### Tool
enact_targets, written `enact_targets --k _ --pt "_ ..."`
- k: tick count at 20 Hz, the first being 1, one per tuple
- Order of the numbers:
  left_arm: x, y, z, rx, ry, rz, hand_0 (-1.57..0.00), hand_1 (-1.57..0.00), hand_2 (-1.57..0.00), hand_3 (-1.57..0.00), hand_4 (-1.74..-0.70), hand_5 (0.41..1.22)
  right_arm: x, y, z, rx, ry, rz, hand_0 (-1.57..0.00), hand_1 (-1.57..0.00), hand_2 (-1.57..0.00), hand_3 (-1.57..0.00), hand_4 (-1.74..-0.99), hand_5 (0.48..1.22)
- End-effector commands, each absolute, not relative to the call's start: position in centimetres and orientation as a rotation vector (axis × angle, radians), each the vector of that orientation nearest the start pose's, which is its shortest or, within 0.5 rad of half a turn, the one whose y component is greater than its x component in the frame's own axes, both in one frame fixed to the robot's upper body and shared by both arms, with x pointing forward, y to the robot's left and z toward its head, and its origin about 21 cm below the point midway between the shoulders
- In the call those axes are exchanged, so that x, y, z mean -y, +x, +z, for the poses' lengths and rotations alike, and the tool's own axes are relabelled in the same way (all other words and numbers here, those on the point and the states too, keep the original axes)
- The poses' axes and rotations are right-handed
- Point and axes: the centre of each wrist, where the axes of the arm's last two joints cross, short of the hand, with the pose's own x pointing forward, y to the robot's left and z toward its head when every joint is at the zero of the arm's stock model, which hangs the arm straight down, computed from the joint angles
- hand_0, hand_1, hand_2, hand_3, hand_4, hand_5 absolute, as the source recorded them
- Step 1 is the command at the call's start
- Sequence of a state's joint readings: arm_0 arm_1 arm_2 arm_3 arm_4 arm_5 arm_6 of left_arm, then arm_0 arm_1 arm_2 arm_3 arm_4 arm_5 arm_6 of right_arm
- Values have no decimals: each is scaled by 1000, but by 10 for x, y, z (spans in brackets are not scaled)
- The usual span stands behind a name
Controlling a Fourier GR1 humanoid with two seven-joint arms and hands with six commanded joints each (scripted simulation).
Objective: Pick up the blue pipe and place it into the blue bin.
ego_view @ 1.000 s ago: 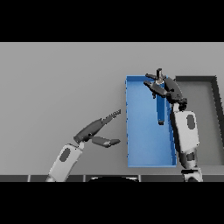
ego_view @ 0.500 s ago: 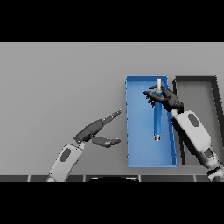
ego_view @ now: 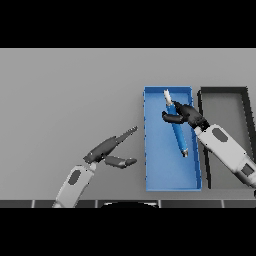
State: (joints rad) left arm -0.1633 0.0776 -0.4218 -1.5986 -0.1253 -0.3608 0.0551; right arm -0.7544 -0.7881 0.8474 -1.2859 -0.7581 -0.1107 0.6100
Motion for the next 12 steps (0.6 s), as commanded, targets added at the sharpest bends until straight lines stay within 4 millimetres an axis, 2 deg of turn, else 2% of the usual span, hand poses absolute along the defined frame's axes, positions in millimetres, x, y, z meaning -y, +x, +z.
enact_targets --k 1,6,12 --pt "-128 256 37 1567 -433 -875 1 1 1 1 -930 496 231 354 108 860 -134 684 -92 -87 -84 -24 -1175 788" --pt "-129 258 37 1559 -428 -874 1 1 1 1 -932 497 232 352 107 851 -139 720 -30 -28 -27 -7 -1099 725" --pt "-135 268 46 1576 -418 -880 1 1 1 1 -930 495 231 352 108 865 -128 768 -19 -17 -17 -4 -1084 714"
